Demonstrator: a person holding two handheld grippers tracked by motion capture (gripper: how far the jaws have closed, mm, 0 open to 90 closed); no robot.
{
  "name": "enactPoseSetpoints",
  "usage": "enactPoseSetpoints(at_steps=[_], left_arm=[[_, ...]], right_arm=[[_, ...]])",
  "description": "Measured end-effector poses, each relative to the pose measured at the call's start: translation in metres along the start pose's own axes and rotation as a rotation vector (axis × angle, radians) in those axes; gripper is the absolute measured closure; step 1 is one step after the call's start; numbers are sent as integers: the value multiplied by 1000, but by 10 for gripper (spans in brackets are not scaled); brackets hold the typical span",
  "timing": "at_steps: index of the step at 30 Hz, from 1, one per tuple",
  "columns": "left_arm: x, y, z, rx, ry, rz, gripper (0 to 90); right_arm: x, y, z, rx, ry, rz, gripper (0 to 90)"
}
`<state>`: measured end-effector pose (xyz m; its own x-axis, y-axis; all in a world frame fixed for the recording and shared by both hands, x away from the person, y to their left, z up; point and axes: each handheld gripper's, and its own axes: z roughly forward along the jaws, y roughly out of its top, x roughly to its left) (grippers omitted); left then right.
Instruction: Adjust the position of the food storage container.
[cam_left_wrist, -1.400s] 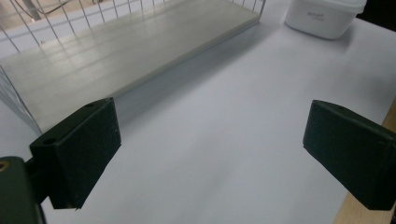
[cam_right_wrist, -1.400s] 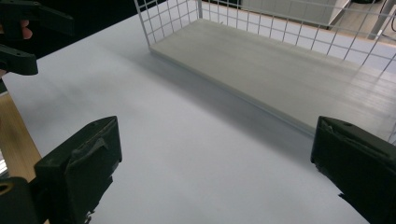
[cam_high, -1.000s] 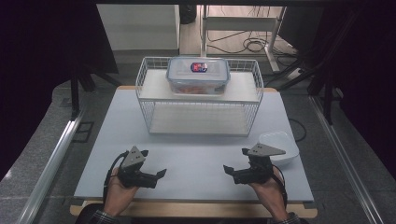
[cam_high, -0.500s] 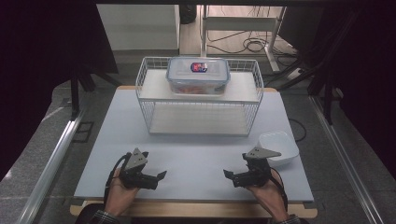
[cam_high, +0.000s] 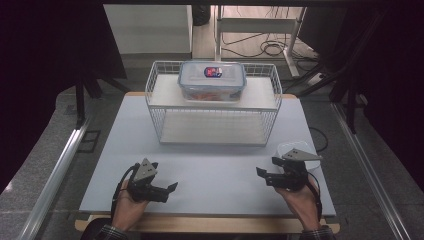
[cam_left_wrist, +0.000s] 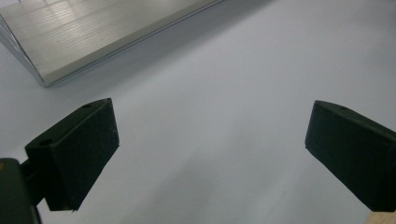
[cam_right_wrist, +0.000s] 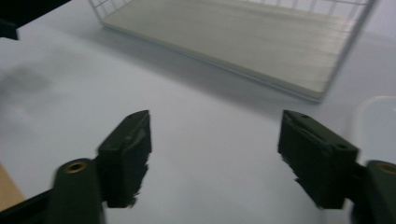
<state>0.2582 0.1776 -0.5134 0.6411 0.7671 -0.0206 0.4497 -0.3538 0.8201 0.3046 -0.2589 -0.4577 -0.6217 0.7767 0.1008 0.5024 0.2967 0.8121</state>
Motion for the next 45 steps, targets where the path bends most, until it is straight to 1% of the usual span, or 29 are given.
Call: enactPoseSetpoints(at_steps=[1,2,5,7,8,11,15,17,24,29,31,35,38,42,44,45], left_arm=[[0,0,0,1,-1,-1,25],[0,0,0,1,-1,-2,25],[1,-1,1,3,-1,-4,26],[1,-1,1,2,-3,-5,26],[1,-1,1,2,-3,-6,26],[2,-1,1,3,-5,-11,26],[3,-1,1,4,-7,-14,27],[3,-1,1,5,-9,-15,27],[3,-1,2,7,-11,-22,28],[4,-2,2,8,-12,-27,29],[4,-2,2,10,-11,-26,29],[4,-2,3,13,-10,-26,30],[4,-2,4,18,-10,-26,30],[5,-2,3,18,-6,-26,30],[5,-2,3,16,-5,-28,30],[5,-2,3,15,-5,-31,31]], right_arm=[[-4,0,-2,-1,-14,-3,324],[-8,1,-5,1,-24,-2,379],[-19,1,-11,0,-64,0,485],[-28,2,-16,-3,-80,11,547],[-33,2,-19,-5,-105,12,587],[-45,3,-25,2,-140,27,687],[-63,1,-31,8,-187,48,847],[-72,0,-34,6,-209,62,888],[-101,-4,-47,-2,-319,111,891],[-117,-9,-49,3,-377,124,890],[-128,-12,-50,5,-404,135,890],[-144,-19,-47,23,-425,157,890],[-153,-20,-40,33,-415,162,890],[-160,-18,-28,54,-401,149,890],[-159,-17,-24,60,-380,150,891],[-158,-17,-24,62,-380,148,891]])
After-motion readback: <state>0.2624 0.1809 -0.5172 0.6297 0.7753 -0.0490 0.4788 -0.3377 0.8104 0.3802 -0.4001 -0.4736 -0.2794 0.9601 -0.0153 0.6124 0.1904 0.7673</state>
